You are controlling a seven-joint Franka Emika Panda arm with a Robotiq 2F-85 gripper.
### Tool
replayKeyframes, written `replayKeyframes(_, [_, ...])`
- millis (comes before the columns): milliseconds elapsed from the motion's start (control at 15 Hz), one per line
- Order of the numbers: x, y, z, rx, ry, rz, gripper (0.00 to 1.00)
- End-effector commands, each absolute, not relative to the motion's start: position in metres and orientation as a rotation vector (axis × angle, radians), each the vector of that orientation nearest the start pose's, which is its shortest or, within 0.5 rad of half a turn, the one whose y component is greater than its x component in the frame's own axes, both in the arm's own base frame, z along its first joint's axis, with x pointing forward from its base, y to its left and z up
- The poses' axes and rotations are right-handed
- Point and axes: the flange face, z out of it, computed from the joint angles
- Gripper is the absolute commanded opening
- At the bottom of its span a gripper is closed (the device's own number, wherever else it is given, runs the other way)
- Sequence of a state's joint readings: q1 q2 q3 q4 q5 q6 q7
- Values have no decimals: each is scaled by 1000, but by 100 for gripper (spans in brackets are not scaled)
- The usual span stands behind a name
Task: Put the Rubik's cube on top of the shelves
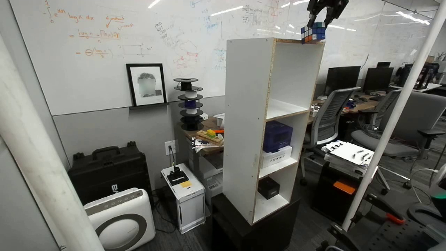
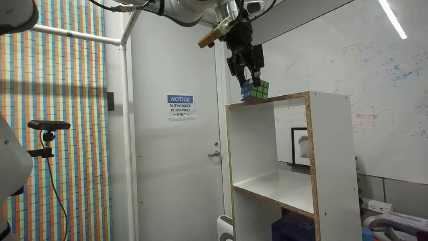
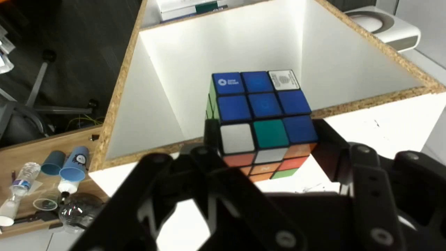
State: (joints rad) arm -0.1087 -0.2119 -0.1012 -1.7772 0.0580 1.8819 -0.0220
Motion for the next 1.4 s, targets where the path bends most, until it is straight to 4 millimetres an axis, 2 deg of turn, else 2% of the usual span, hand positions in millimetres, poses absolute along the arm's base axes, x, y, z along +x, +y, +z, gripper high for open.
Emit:
replayKeyframes(0, [535,-107,702,-3014,314,-566,40])
replayKeyframes(267, [556,-121,727,-2997,352,-635,40])
replayKeyframes(400, [573,-121,726,-2979,343,-668,40])
replayKeyframes(667, [599,-119,703,-2895,305,-633,40])
replayKeyframes(733, [603,-116,699,-2880,297,-614,90])
replayKeyframes(800, [605,-115,696,-2870,295,-600,91])
replayKeyframes(933, [605,-112,699,-2866,283,-595,100])
replayKeyframes(1000, [601,-110,704,-2866,275,-600,100])
replayKeyframes(1333, [560,-105,738,-2878,221,-577,100])
